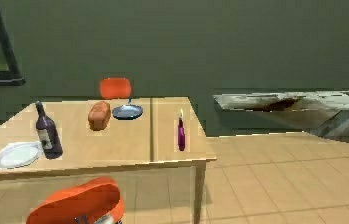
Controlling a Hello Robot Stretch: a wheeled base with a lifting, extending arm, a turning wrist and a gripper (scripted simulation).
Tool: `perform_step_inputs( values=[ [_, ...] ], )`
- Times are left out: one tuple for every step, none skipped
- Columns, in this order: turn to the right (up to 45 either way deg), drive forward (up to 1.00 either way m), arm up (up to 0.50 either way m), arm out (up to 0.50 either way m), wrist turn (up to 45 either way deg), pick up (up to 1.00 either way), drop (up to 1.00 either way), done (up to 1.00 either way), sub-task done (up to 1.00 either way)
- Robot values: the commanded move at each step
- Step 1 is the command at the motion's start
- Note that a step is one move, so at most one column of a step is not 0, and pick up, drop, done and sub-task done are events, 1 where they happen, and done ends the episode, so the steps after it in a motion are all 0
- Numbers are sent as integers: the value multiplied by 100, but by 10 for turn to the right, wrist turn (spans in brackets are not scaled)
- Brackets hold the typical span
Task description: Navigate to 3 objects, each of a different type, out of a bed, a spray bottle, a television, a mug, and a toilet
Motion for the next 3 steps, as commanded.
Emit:
perform_step_inputs(
  values=[
    [0, 0, 0, 0, 0, 0, 0, 0, 100],
    [450, 0, 0, 0, 0, 0, 0, 0, 0],
    [450, 0, 0, 0, 0, 0, 0, 0, 0]
  ],
)
